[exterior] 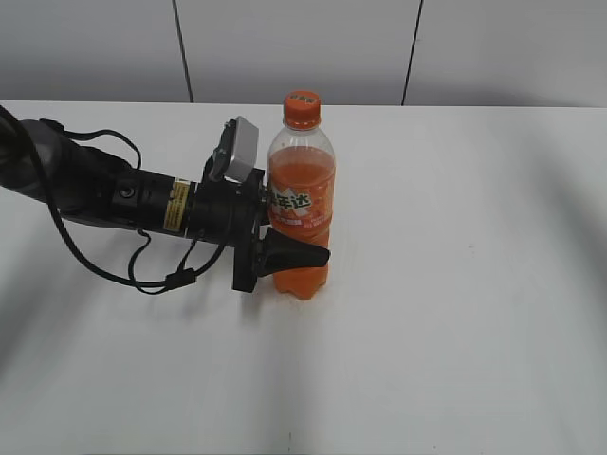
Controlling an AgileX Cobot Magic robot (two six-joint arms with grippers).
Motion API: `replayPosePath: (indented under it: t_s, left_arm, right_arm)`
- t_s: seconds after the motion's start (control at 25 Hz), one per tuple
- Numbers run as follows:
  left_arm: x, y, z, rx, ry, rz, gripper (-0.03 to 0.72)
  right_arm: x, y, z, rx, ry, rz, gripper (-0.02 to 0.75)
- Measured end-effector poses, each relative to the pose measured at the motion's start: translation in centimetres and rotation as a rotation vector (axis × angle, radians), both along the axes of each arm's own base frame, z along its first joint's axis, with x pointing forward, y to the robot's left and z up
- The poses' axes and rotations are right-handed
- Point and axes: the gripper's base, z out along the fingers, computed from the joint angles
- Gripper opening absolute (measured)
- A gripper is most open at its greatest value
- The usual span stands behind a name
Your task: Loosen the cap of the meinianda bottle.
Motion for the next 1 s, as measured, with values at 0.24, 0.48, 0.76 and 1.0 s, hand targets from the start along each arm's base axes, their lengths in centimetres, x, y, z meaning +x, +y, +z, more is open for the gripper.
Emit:
replayPosePath:
  t_s: [0.24, 0.48, 0.76, 1.0]
  left_arm:
    - [0.0, 0.0, 0.0, 0.001, 0.000, 0.002, 0.403]
    - [0.0, 0.0, 0.0, 0.000, 0.000, 0.005, 0.403]
    - [0.0, 0.0, 0.0, 0.001, 0.000, 0.006, 0.403]
    - [0.1, 0.0, 0.0, 0.001, 0.000, 0.006, 0.403]
  right_arm:
    - [0.0, 1.1, 0.0, 0.028, 0.018, -0.033, 0.493]
    - [-0.6, 5.8, 0.0, 0.061, 0.038, 0.048, 0.493]
    - [-0.5, 11.6, -1.1, 0.091, 0.092, 0.146, 0.493]
    - [-1.2, 15.4, -1.7, 0.124, 0.136, 0.189, 0.493]
